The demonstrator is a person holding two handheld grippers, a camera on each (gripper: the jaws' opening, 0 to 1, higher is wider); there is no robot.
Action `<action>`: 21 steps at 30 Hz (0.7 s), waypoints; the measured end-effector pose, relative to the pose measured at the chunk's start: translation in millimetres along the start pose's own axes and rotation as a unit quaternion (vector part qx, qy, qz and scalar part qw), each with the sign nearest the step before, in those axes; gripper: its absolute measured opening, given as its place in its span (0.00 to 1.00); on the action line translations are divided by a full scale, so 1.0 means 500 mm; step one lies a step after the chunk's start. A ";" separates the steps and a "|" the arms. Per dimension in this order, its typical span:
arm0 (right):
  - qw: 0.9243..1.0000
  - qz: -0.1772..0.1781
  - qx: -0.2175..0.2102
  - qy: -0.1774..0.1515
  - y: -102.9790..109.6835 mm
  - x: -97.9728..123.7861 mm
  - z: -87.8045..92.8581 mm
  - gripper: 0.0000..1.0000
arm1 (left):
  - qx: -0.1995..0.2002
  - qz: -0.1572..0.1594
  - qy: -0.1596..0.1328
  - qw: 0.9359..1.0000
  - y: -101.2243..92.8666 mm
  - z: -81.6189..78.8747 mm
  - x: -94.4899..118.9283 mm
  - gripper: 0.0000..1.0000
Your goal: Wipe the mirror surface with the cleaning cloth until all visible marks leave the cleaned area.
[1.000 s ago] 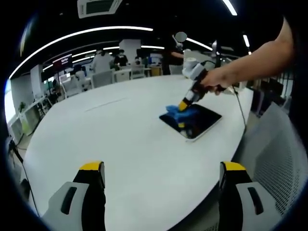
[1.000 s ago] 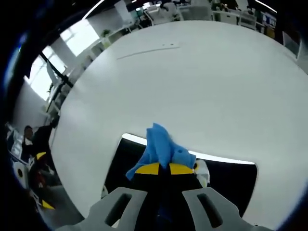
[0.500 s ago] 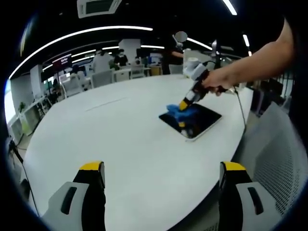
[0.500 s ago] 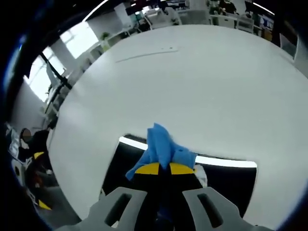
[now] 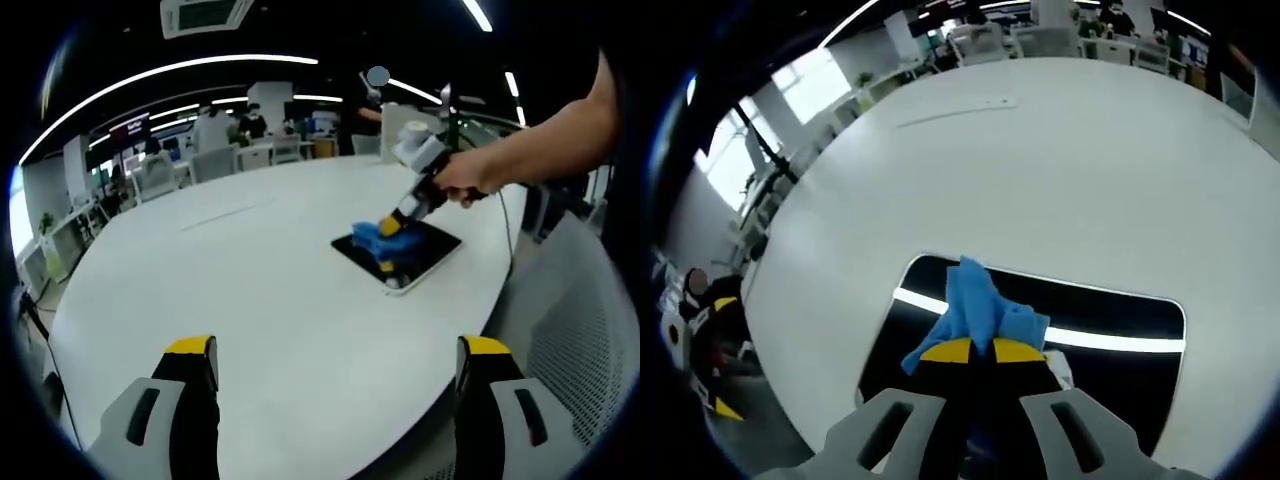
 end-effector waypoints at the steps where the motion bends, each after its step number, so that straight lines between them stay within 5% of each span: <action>1: 1.000 -0.001 -0.001 -0.001 0.001 0.002 0.003 0.01 | 0.000 -0.001 0.000 1.000 0.000 0.001 0.000 0.99; 14: 1.000 -0.018 0.002 0.004 0.037 0.028 0.055 0.01 | -0.002 -0.009 -0.008 1.000 0.003 -0.004 0.003 0.99; 21: 0.999 0.012 0.042 -0.004 0.042 0.024 0.053 0.02 | -0.005 -0.005 -0.005 1.000 -0.001 -0.003 0.001 0.99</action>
Point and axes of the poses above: the point that each gripper's makers call its tool centre point, and the gripper's own axes: x roughly backward along the fingers, y roughly to its left, z roughly out of its underside, the point moved 1 cm from there along x, roughly backward along the fingers, and after that the axes turned 5 degrees about x, right-handed, at the moved point
